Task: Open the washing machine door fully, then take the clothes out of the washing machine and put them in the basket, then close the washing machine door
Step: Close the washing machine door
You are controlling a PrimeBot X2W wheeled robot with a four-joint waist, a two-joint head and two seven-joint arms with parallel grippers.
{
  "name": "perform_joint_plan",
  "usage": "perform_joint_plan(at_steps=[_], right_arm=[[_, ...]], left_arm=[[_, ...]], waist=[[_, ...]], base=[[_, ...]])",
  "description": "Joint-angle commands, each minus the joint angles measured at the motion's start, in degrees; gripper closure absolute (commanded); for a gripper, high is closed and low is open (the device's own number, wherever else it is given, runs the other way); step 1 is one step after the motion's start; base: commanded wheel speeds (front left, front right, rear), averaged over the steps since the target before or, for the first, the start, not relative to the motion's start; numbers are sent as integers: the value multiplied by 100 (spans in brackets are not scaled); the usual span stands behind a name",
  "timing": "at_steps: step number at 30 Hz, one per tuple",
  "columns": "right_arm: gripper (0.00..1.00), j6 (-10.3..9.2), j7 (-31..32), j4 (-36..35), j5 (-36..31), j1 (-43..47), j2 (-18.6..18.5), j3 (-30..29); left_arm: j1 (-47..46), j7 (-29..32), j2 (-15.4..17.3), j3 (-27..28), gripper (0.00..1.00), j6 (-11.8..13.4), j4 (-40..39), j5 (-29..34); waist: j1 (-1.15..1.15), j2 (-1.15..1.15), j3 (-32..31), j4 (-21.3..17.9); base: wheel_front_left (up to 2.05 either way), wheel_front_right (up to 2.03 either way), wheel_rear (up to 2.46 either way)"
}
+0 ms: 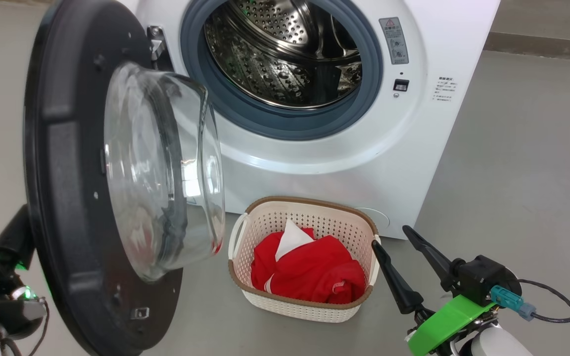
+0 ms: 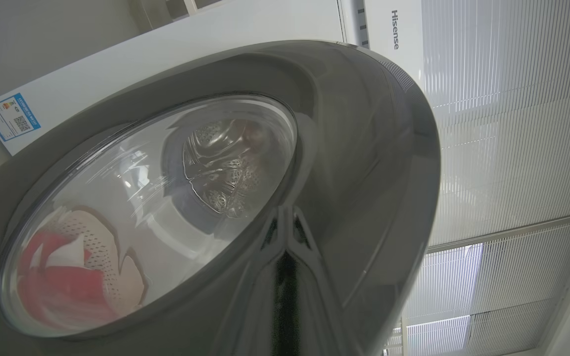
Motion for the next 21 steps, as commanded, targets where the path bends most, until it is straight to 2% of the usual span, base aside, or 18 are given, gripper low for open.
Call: perform_joint_plan(at_steps=[1,21], right_arm=[[0,2,-37,-122,61,-92,-5,106],[0,2,-37,-74,114,-60,-23,190]], left_arm=[[11,77,90,30,100,-4,-205,-59],[442,-372,32,-671,100,36,-497,-764]], waist=[[0,0,-3,-11],[0,0,-127,-312]], base=[[0,0,0],[0,0,0]])
